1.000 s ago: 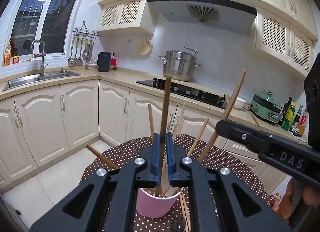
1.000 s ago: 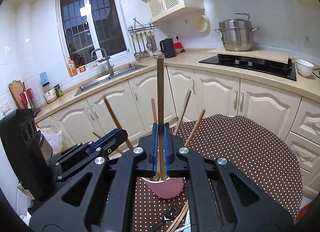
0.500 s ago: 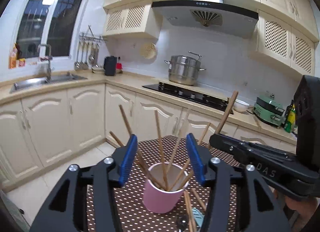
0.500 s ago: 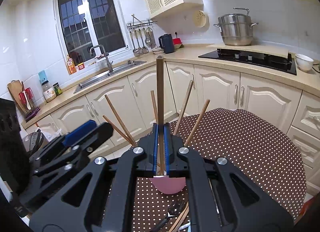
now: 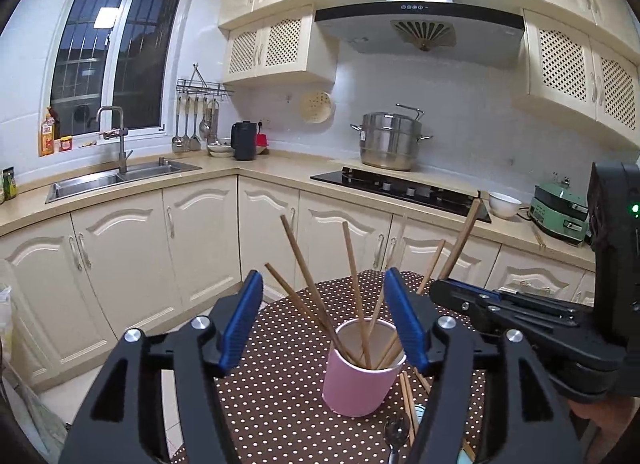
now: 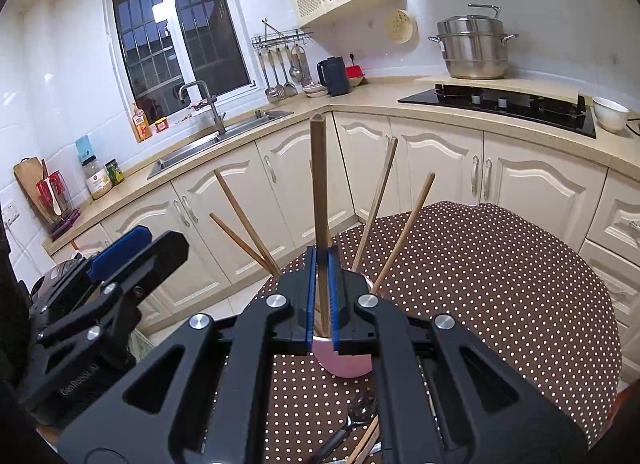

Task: Organize utensils
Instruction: 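Lower the chopsticks into the pink cup and open both tools, then lower both tools back to the utensil pile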

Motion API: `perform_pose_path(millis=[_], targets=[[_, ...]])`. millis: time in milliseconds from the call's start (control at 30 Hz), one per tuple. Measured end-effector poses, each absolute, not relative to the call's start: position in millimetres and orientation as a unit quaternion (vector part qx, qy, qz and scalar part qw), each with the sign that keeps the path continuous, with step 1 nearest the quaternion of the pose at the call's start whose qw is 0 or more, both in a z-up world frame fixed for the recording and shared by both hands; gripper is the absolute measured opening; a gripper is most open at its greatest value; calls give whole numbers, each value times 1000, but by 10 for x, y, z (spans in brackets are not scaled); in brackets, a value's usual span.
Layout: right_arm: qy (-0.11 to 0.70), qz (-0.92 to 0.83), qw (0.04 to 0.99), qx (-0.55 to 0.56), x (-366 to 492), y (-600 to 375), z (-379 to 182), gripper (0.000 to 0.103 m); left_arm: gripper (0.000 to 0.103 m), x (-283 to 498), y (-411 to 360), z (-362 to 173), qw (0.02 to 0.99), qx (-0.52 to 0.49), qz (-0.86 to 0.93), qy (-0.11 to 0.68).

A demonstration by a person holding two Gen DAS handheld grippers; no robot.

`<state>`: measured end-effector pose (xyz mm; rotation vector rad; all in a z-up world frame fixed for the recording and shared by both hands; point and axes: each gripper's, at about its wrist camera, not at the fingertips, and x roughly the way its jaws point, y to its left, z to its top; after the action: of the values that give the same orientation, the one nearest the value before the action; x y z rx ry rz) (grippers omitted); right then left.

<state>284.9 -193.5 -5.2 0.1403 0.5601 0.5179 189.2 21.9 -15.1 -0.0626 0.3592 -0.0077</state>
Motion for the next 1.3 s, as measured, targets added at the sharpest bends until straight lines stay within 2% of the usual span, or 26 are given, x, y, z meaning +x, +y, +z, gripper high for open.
perform_pose_path(millis=[200, 267, 300, 333, 367, 967, 1200, 1300], targets=[[278, 247, 926, 65, 2814, -1917, -45, 8, 64, 1817, 241, -145, 984, -28, 1, 179], [278, 245, 927, 67, 2790, -1926, -40, 15, 64, 1793, 245, -140, 984, -24, 3, 178], [277, 244, 927, 68, 2774, -1926, -43, 29, 65, 1778, 249, -138, 984, -23, 5, 177], [274, 244, 928, 69, 2751, -1935, -37, 47, 65, 1764, 253, -134, 984, -22, 7, 176], [272, 244, 928, 69, 2730, -1939, -33, 51, 65, 1750, 259, -132, 984, -22, 8, 176], [267, 227, 933, 76, 2299, -2245, -91, 56, 70, 1310, 28, -193, 986, 19, 8, 165], [279, 207, 934, 85, 2133, -2484, -279, 59, 70, 1244, -152, -350, 979, 31, -19, 200], [292, 198, 931, 92, 2106, -2590, -402, 60, 70, 1293, -196, -478, 965, 14, -69, 254]])
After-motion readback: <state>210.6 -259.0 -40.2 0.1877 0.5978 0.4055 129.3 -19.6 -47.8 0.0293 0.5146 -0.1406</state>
